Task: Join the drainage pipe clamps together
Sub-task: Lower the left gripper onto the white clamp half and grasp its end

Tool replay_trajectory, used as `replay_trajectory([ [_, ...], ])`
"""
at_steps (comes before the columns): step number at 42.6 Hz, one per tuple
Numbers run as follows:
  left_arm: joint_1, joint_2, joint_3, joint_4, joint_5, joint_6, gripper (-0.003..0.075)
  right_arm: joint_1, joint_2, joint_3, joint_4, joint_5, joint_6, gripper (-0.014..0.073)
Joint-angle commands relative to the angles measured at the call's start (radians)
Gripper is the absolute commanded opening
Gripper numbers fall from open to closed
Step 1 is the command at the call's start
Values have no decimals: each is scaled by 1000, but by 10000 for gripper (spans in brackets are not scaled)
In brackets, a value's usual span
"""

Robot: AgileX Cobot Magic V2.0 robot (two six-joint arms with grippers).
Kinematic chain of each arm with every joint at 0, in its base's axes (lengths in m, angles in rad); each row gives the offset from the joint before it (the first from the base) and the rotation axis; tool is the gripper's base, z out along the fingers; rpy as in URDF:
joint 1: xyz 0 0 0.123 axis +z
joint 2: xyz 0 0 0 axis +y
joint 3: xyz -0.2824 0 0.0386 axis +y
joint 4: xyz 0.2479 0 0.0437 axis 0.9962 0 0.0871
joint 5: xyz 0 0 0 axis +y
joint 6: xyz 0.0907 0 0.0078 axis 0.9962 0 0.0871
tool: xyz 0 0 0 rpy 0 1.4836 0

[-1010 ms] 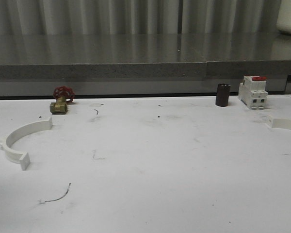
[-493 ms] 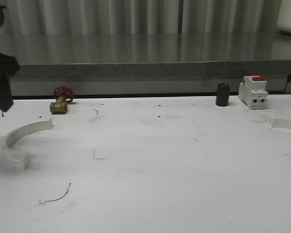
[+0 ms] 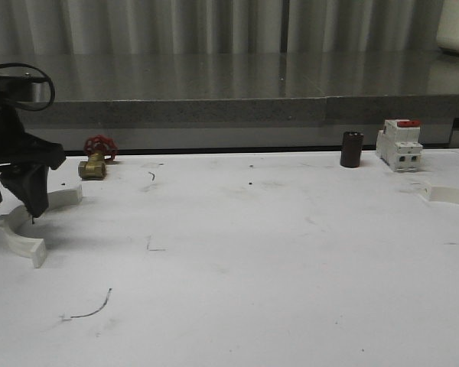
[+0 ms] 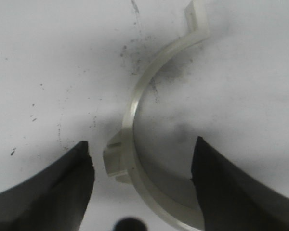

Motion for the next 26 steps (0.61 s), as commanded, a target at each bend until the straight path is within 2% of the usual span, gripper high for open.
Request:
replay_trajectory([
  [1,0,-30,-30,-11,-32,-12,430,-1,7,-29,-7,-56,-1,455],
  [9,0,3,-30,-14,-42,-12,426,-1,7,-29,-7,-56,-1,455],
  [13,0,3,-30,-14,-59,-12,399,-1,7,-29,-7,-56,-1,455],
  [22,0,3,-30,-14,-47,-12,207,-1,7,-29,-7,-56,-1,455],
  [26,0,3,-30,-14,-52,-12,148,-1,7,-29,-7,-56,-1,455],
])
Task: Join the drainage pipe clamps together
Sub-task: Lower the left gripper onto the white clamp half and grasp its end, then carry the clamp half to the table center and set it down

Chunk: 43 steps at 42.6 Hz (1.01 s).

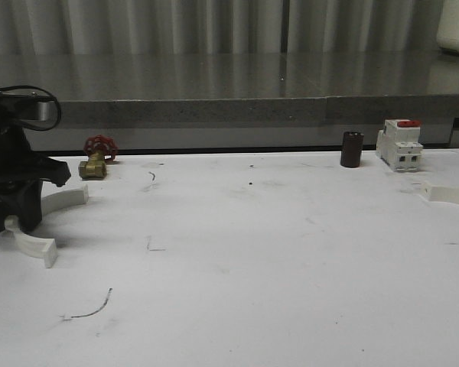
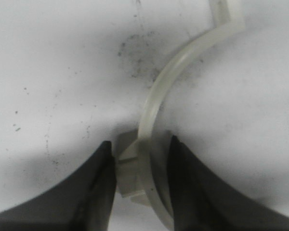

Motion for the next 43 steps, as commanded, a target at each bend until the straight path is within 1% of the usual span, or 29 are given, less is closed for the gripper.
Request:
replay_trajectory([
  [1,0,-49,-30,-10,-22,-12,131,-1,7,-29,-7,-56,-1,455],
  [7,0,-49,-30,-3,-65,-12,67,-1,7,-29,-7,-56,-1,455],
  [12,0,-49,-30,-3,-39,-12,31,-1,7,-29,-7,-56,-1,455],
  [15,-3,-54,-37,-25,-28,-12,27,-1,7,-29,-7,-56,-1,455],
  [19,-10,-69,-63,-94,9,-12,27,-1,7,-29,-7,-56,-1,455],
  [22,-35,-79,-87,-117,28,-21,29,-1,7,-29,-7,-56,-1,455],
  [27,-111,-80,-154,-29,76,-162,33,-1,7,-29,-7,-56,-1,455],
  [32,-220,-66,-219,82,114,-339,33,-1,7,-29,-7,-56,-1,455],
  [39,-351,-16,-312,110,120,-486,33,-1,7,-29,-7,-56,-1,455],
  [43,-413,28,-372,110,122,-538,33,-1,7,-29,-7,-56,-1,455],
])
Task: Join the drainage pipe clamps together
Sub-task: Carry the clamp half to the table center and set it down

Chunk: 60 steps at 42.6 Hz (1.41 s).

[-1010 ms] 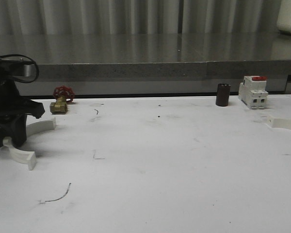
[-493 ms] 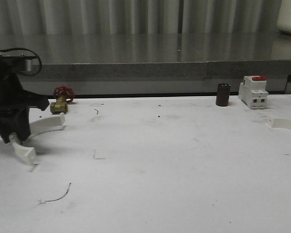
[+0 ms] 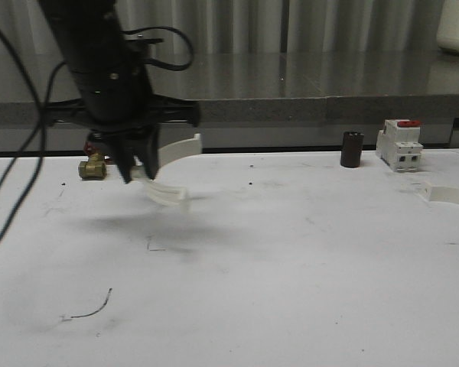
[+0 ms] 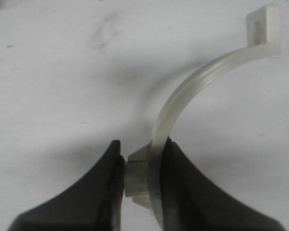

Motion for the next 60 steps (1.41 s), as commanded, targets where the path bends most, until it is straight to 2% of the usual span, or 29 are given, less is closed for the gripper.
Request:
replay_trajectory([
  [1,-66,-2,-90,9,-13,-90,33,-1,7,-29,-7,-56,-1,455],
  [9,-153,101,-212,9,13,-160,33,-1,7,-29,-7,-56,-1,455],
  [17,-173,190,-313,9,99,-214,33,-1,7,-29,-7,-56,-1,455],
  [33,-173,218,-323,13,131,-221,35,-1,7,-29,-7,-56,-1,455],
  [37,-173,218,-323,15,131,-221,81,-1,7,-29,-7,-56,-1,455],
  [44,-173,218,-323,15,131,-220,266,-1,7,-29,-7,-56,-1,455],
  [47,-173,218,-327,15,134,-217,311,-1,7,-29,-7,-56,-1,455],
  [57,-173,167,-362,6,160,-133,318,-1,7,-29,-7,-56,-1,455],
  [60,-173,125,-362,3,157,-58,318,-1,7,-29,-7,-56,-1,455],
])
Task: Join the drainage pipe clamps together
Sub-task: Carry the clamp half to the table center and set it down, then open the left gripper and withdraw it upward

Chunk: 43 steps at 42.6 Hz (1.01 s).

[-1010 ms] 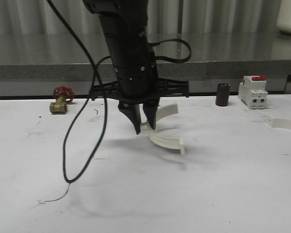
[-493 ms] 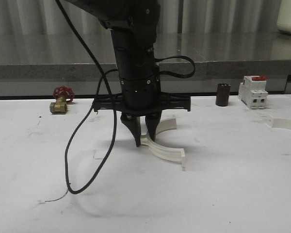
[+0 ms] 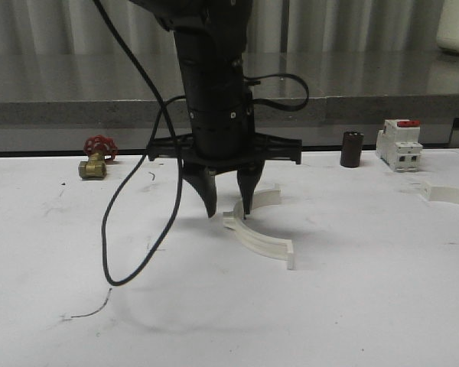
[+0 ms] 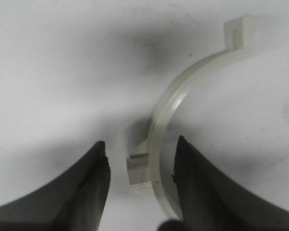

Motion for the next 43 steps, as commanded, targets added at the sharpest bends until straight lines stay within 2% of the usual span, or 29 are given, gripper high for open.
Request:
replay_trajectory([
  [1,-7,-134,-35,-6,-10,92,318,-1,7,-29,-7,-56,-1,455],
  [12,6,-359,31,-4,-10,353,318,-1,7,-29,-7,-56,-1,455],
  [20,30,-602,220,-20,-93,488,313,-1,7,-29,-7,-56,-1,455],
  [26,80,-799,416,-123,-203,591,314,-1,7,-29,-7,-56,-1,455],
  [36,117,-1103,765,-129,-368,599,314,-1,7,-29,-7,-56,-1,455],
  [43,117,-1303,961,-129,-396,599,314,-1,7,-29,-7,-56,-1,455],
])
